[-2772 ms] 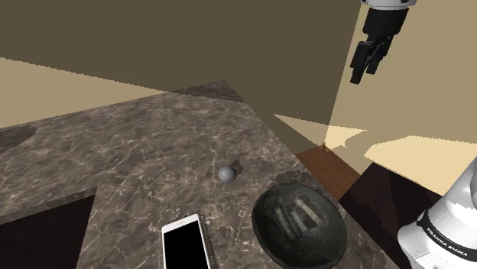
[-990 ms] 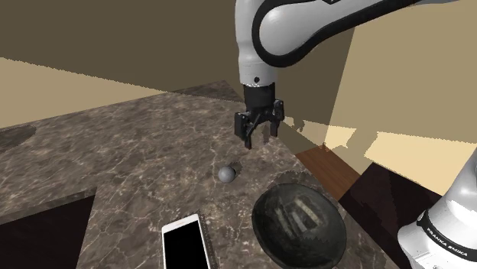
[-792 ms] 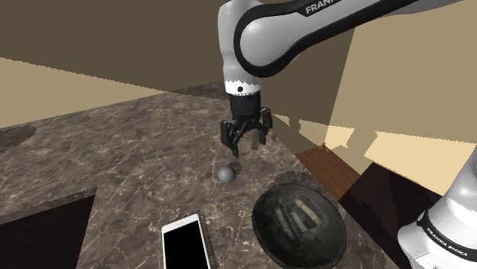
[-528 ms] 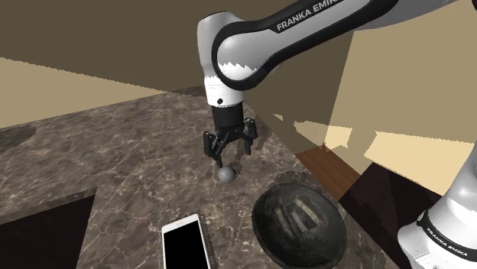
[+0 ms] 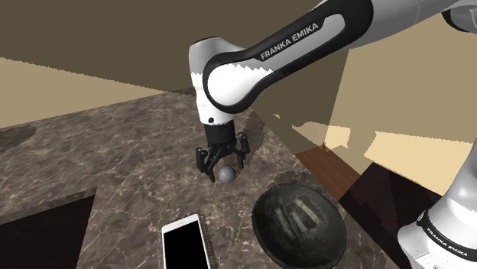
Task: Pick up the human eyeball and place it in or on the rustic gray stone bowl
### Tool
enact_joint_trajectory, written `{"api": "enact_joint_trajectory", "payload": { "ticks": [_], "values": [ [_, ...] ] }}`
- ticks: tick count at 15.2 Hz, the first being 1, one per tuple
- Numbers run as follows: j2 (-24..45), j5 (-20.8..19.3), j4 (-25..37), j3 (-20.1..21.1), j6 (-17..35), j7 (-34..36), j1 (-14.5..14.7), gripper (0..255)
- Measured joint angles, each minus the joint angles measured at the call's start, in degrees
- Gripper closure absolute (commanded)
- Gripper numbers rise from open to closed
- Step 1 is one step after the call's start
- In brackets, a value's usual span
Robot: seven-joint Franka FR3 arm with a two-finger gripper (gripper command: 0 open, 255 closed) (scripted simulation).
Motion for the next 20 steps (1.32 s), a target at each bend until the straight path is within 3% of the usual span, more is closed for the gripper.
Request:
{"api": "enact_joint_trajectory", "payload": {
  "ticks": [8, 9, 20],
  "values": [
    [0.18, 0.00, -1.06, 0.05, 1.28, -0.02, 0.11, 0],
    [0.18, 0.00, -1.06, 0.05, 1.28, -0.02, 0.11, 255],
    [0.01, 0.05, -0.92, 0.07, 0.96, 0.02, 0.10, 255]
  ]
}}
